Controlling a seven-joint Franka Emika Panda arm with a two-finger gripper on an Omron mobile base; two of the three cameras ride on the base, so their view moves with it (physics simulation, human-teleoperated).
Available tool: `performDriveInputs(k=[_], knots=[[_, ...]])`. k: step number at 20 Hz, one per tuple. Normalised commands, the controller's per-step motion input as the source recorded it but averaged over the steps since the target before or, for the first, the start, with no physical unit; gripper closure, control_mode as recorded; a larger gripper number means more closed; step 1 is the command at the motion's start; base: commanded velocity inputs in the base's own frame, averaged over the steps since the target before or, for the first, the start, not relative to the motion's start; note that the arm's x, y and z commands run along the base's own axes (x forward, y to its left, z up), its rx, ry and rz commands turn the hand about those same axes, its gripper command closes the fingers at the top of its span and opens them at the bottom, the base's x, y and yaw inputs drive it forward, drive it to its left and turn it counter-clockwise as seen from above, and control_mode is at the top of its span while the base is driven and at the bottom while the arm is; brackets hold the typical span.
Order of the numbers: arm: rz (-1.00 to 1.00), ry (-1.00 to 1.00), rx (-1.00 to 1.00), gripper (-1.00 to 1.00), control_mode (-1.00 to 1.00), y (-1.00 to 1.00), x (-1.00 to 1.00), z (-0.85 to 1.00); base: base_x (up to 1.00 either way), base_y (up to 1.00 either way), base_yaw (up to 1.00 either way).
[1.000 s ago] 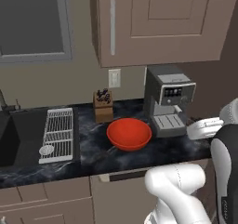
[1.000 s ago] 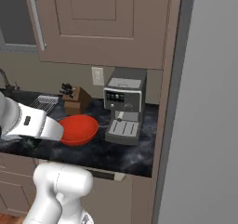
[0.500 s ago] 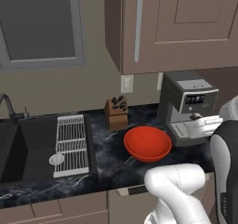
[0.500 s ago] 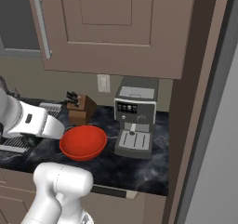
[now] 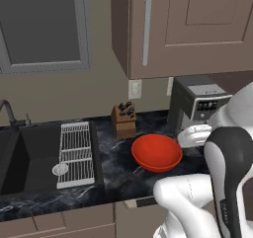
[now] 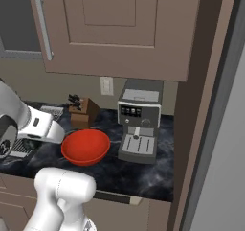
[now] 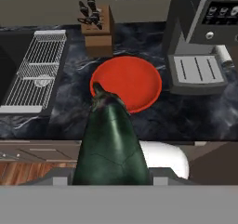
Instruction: Take the bell pepper, eggplant, and eggplant from the freezer and place them in the bowl on the counter.
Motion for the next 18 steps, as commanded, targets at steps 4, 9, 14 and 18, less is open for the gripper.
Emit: performDriveInputs(k=[4,9,14,18], knots=[[0.00,0.00,0.09,1.00,-1.00,0.33,0.67,-0.62,0.00,0.00,0.00],[0.00,0.01,0.00,1.00,-1.00,0.03,0.61,-0.24,0.00,0.00,0.00],[0.00,0.04,0.00,1.00,-1.00,0.00,0.32,-0.41,0.00,0.00,0.00],[0.00,0.00,0.00,1.00,-1.00,0.00,0.04,-0.64,0.00,0.00,0.00]])
